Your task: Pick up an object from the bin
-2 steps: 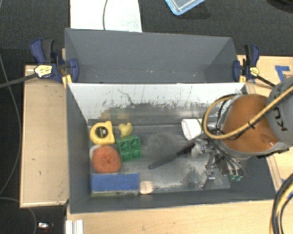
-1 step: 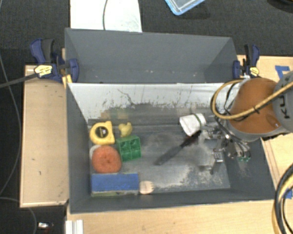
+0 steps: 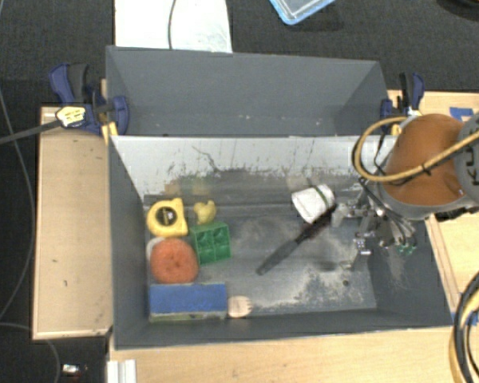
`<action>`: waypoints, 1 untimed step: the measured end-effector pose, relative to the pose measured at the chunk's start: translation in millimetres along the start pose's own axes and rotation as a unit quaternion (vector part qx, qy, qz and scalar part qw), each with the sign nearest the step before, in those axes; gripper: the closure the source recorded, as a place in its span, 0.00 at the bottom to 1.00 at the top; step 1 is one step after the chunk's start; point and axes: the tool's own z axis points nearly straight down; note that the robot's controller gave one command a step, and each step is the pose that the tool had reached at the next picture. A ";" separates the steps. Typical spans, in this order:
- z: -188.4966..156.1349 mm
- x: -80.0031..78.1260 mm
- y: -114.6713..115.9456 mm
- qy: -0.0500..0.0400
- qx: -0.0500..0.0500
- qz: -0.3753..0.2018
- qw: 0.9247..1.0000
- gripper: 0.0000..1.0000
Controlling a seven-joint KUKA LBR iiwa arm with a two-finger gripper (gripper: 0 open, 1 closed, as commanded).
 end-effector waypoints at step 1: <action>-33.7 0.2 35.0 0.000 0.000 0.005 1.000 0.00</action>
Offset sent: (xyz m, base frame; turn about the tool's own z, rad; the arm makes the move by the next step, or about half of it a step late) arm -0.0070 0.0627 0.0111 0.0207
